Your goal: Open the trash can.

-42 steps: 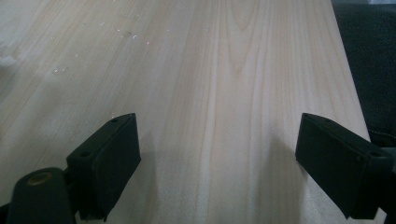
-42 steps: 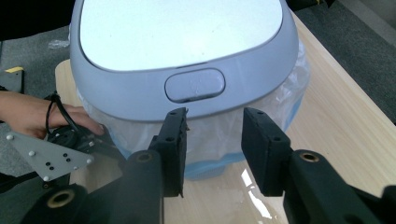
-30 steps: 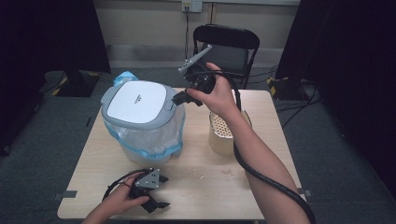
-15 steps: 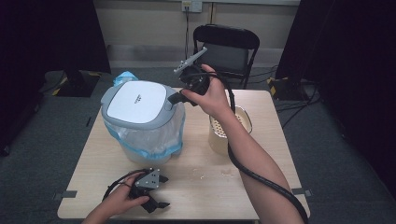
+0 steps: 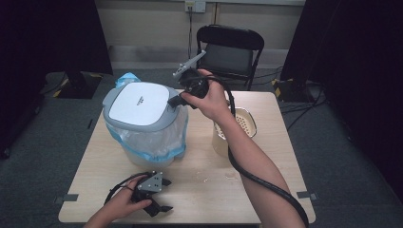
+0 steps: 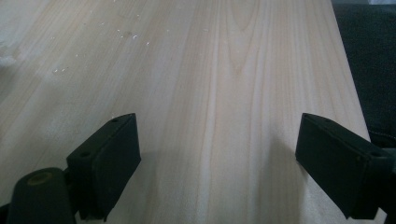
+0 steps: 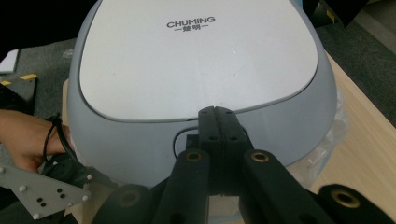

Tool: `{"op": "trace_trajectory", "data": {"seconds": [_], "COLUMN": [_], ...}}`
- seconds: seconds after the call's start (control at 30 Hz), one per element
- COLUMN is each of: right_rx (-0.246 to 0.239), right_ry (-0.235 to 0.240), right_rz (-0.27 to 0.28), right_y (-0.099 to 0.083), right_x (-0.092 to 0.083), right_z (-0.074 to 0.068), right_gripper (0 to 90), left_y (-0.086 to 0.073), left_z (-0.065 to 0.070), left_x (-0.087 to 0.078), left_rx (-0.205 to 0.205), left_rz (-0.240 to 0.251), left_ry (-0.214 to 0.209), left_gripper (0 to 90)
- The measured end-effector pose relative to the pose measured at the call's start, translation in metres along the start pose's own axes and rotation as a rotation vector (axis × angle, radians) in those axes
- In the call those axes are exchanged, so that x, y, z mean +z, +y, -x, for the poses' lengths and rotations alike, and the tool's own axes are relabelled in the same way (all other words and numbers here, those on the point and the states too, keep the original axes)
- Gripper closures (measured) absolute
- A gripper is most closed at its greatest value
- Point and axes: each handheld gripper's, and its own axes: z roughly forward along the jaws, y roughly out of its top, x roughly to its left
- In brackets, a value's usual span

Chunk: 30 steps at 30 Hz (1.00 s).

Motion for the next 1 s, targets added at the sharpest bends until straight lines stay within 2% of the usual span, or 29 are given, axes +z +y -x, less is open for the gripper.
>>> {"op": "trace_trajectory", "data": {"seconds": [0.1, 0.13, 0.17, 0.23, 0.3, 0.33, 0.37, 0.43, 0.47, 0.5, 0.57, 0.63, 0.73, 0.77, 0.8, 1.0], "right_rx": [-0.011, -0.007, -0.013, -0.012, -0.014, -0.016, 0.001, 0.024, 0.024, 0.037, 0.039, 0.048, 0.051, 0.06, 0.062, 0.077], "right_ry": [0.006, 0.003, -0.008, 0.002, -0.007, -0.018, -0.024, -0.028, -0.028, -0.021, -0.03, -0.037, -0.036, -0.039, -0.043, -0.059], "right_rz": [-0.004, -0.01, -0.021, 0.012, 0.005, 0.026, 0.051, 0.079, 0.079, 0.1, 0.101, 0.12, 0.143, 0.153, 0.157, 0.155], "right_y": [-0.003, -0.003, -0.004, -0.007, -0.009, -0.012, -0.019, -0.025, -0.025, -0.031, -0.033, -0.041, -0.046, -0.053, -0.055, -0.07], "right_x": [0.0, -0.001, -0.001, -0.005, -0.005, -0.006, -0.008, -0.012, -0.012, -0.018, -0.021, -0.032, -0.039, -0.047, -0.049, -0.06], "right_z": [0.002, 0.002, 0.003, 0.004, 0.004, 0.005, 0.006, 0.008, 0.008, 0.011, 0.011, 0.012, 0.012, 0.011, 0.011, 0.011], "right_gripper": [90.0, 90.0, 90.0, 90.0, 86.6, 76.9, 62.6, 56.1, 56.1, 47.6, 44.8, 36.8, 35.1, 30.9, 30.5, 25.6], "left_y": [0.0, 0.0, 0.001, 0.001, 0.001, 0.001, 0.0, 0.0, 0.0, 0.0, 0.0, 0.0, 0.0, 0.0, 0.0, 0.0], "left_z": [0.0, 0.001, 0.0, 0.001, 0.002, 0.002, 0.001, 0.001, 0.001, 0.001, 0.001, 0.001, 0.001, 0.001, 0.001, 0.001], "left_x": [0.0, 0.0, 0.0, 0.0, -0.001, -0.001, -0.001, -0.001, -0.001, -0.001, -0.001, 0.0, -0.001, -0.001, -0.001, -0.001], "left_rx": [0.001, -0.007, -0.004, -0.013, -0.012, -0.011, 0.001, 0.002, 0.002, 0.001, 0.001, -0.005, 0.0, 0.0, 0.001, 0.0], "left_rz": [-0.003, 0.006, -0.007, -0.007, -0.015, -0.019, -0.01, -0.008, -0.008, -0.007, -0.006, -0.003, -0.006, -0.007, -0.007, -0.009], "left_ry": [0.0, 0.0, 0.002, 0.006, 0.01, 0.011, 0.008, 0.009, 0.009, 0.008, 0.008, 0.009, 0.009, 0.008, 0.01, 0.01], "left_gripper": [13.1, 13.1, 13.1, 13.1, 13.1, 13.1, 13.1, 13.1, 13.1, 13.1, 13.1, 13.1, 13.1, 13.1, 13.1, 13.1]}}
